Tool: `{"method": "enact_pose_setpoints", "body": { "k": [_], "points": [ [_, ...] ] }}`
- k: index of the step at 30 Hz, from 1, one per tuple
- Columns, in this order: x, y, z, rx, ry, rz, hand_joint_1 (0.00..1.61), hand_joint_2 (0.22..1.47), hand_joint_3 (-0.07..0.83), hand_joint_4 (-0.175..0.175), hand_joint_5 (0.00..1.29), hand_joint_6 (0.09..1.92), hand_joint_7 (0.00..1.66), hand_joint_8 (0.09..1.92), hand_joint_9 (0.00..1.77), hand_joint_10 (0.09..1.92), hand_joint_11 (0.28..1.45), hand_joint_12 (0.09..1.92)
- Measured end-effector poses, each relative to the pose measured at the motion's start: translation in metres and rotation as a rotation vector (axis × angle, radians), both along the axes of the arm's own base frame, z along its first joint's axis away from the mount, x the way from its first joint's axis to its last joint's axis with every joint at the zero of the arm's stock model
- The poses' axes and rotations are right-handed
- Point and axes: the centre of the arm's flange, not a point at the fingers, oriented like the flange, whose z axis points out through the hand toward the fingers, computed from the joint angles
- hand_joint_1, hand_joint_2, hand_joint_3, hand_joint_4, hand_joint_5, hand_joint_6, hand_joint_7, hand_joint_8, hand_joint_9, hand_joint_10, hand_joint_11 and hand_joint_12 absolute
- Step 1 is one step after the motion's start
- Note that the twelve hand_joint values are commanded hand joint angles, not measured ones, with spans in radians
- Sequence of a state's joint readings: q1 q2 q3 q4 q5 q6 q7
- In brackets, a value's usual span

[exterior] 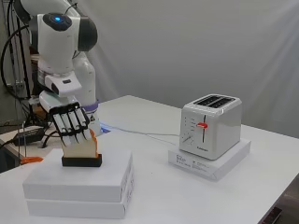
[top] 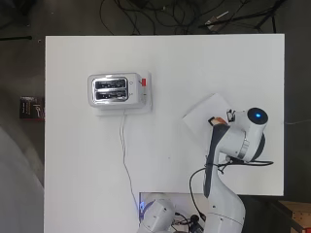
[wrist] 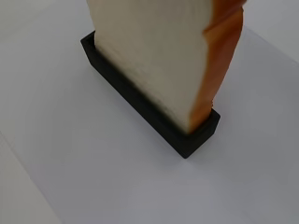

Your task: Teleoperate dual arm-hand system to toast a bread

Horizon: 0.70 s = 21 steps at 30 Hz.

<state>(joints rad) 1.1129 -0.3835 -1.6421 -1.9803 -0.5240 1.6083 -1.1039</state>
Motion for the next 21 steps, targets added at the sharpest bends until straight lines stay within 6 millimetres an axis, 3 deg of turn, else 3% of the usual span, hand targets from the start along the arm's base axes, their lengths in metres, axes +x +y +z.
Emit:
{"method": "enact_pose_setpoints", "body": {
  "k": [2, 7, 8, 9, 11, 15, 18, 21],
  "points": [
    [-0.002, -0.001, -0.001, 0.007, -0.005, -0.004, 0.59, 1.11, -0.013, 0.011, 0.51, 0.09, 0.61, 0.09, 0.75, 0.09, 0.51, 0.09],
    [-0.004, -0.006, -0.022, 0.032, -0.005, -0.013, 0.67, 1.09, -0.008, 0.043, 0.55, 0.09, 0.63, 0.09, 0.76, 0.09, 0.52, 0.09],
    [-0.004, -0.006, -0.027, 0.035, -0.003, -0.012, 0.93, 1.08, -0.005, -0.035, 0.67, 0.40, 0.81, 0.24, 0.91, 0.29, 0.62, 0.09],
    [-0.004, -0.006, -0.030, 0.036, -0.003, -0.013, 1.09, 1.08, -0.006, -0.075, 0.77, 0.70, 1.00, 0.41, 1.07, 0.42, 0.74, 0.09],
    [-0.004, -0.008, -0.034, 0.029, -0.007, -0.023, 1.22, 1.08, 0.000, -0.113, 0.85, 0.99, 1.19, 0.55, 1.30, 0.35, 0.82, 0.18],
    [-0.002, -0.012, -0.042, 0.022, -0.005, -0.057, 1.26, 1.11, -0.002, -0.166, 0.82, 1.13, 1.21, 0.69, 1.45, 0.10, 0.77, 0.39],
    [-0.002, -0.007, -0.044, 0.006, -0.021, -0.058, 1.26, 1.12, 0.000, -0.175, 0.80, 1.13, 1.19, 0.76, 1.48, 0.09, 0.71, 0.53],
    [0.000, 0.009, -0.027, -0.005, -0.089, -0.033, 1.25, 1.13, 0.000, -0.175, 0.78, 1.13, 1.15, 0.84, 1.50, 0.09, 0.69, 0.61]
  ]
}}
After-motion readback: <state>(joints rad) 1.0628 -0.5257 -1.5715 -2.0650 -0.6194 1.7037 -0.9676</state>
